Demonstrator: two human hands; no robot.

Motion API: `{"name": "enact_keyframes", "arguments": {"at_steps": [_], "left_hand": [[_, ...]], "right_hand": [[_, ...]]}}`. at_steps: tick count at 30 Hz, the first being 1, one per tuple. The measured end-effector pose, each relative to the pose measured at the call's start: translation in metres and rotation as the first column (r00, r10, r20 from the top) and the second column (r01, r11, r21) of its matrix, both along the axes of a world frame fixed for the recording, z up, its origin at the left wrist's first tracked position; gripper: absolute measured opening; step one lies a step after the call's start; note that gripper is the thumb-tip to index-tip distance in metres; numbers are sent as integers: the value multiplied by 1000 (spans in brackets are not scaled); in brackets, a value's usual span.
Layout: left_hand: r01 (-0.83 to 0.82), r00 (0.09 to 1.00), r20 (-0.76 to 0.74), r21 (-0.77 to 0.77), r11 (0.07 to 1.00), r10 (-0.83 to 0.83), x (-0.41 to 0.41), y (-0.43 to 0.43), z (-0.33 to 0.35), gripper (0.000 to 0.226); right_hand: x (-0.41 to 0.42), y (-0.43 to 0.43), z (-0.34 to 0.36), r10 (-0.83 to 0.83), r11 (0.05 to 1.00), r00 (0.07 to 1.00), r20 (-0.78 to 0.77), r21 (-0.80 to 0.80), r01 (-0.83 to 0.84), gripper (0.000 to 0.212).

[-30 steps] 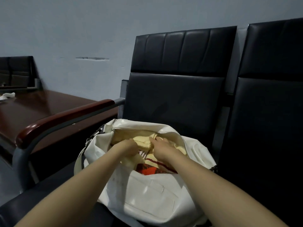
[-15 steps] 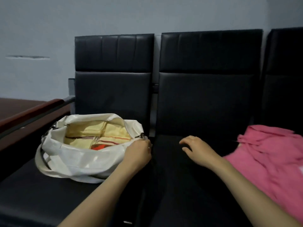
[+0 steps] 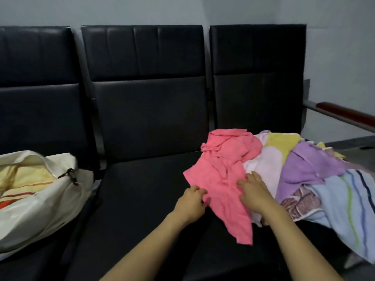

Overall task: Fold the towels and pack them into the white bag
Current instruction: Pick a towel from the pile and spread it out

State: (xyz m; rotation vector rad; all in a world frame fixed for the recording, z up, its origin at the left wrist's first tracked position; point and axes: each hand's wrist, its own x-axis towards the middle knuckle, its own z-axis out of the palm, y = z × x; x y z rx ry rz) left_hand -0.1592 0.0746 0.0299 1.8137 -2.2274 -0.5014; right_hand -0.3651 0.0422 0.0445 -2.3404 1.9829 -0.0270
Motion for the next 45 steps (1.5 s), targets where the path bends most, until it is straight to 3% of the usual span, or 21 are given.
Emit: {"name": "enact_keyframes", "arguments": {"at_steps": [2, 4, 9, 12, 14, 17, 18, 23, 27, 29, 31, 34, 36, 40, 42, 45], "left_hand": [[33, 999, -41, 11, 999, -32, -19, -10, -12, 45], [84, 996, 21, -2, 997, -83, -29, -21, -23, 38], [143, 989, -28, -23, 990, -143, -24, -25, -27, 11], [129, 991, 31, -18, 992, -128, 4, -18, -22, 22], [80, 993, 88, 29, 996, -83, 33, -9, -19, 26], [-32, 994, 109, 69, 997, 24, 78, 14, -16, 12], [-69, 987, 149, 82, 994, 56, 90, 22, -15, 19], [-268, 920, 339, 170, 948, 199, 132, 61, -5, 39], [-407, 846, 437, 157, 900, 306, 149, 88, -2, 41], [-447, 819, 451, 113, 887, 355, 154, 99, -2, 40], [-453, 819, 418, 51, 890, 393, 158, 102, -2, 40], [-503, 833, 235, -56, 862, 501, 163, 99, -7, 44], [-553, 823, 109, -63, 831, 557, 166, 96, -12, 48], [-467, 884, 55, 55, 882, 465, 177, 89, -25, 43], [-407, 913, 20, 19, 913, 407, 178, 87, -29, 43], [-463, 884, -72, -21, 886, 461, 175, 86, -29, 68]], "right_hand": [[2, -4, 0, 33, 999, 999, 10, -41, -32, 46], [5, -6, -2, 64, 997, 998, 6, -49, -64, 43], [13, -6, -13, 90, 993, 994, -65, 77, -85, 45], [23, -4, -16, 119, 987, 990, -70, 117, -110, 50], [34, -1, -17, 175, 977, 982, -72, 133, -164, 53], [60, 7, -20, 285, 947, 957, -63, 171, -271, 50], [69, 11, -21, 320, 933, 946, -42, 191, -307, 49], [114, 28, -21, 421, 845, 887, 193, 272, -460, 46], [147, 47, -17, 492, 792, 819, 295, 238, -562, 20], [158, 54, -12, 483, 778, 792, 375, 231, -584, 33], [160, 55, -8, 424, 800, 803, 419, 243, -549, 38], [149, 47, -10, 372, 834, 886, 278, 318, -450, 25], [135, 40, -11, 342, 849, 922, 179, 360, -385, 37], [116, 28, -9, 317, 898, 947, 41, 310, -314, 54], [112, 21, -14, 307, 916, 952, -4, 272, -295, 59], [112, 16, -21, 290, 933, 956, -28, 230, -277, 68]]}}
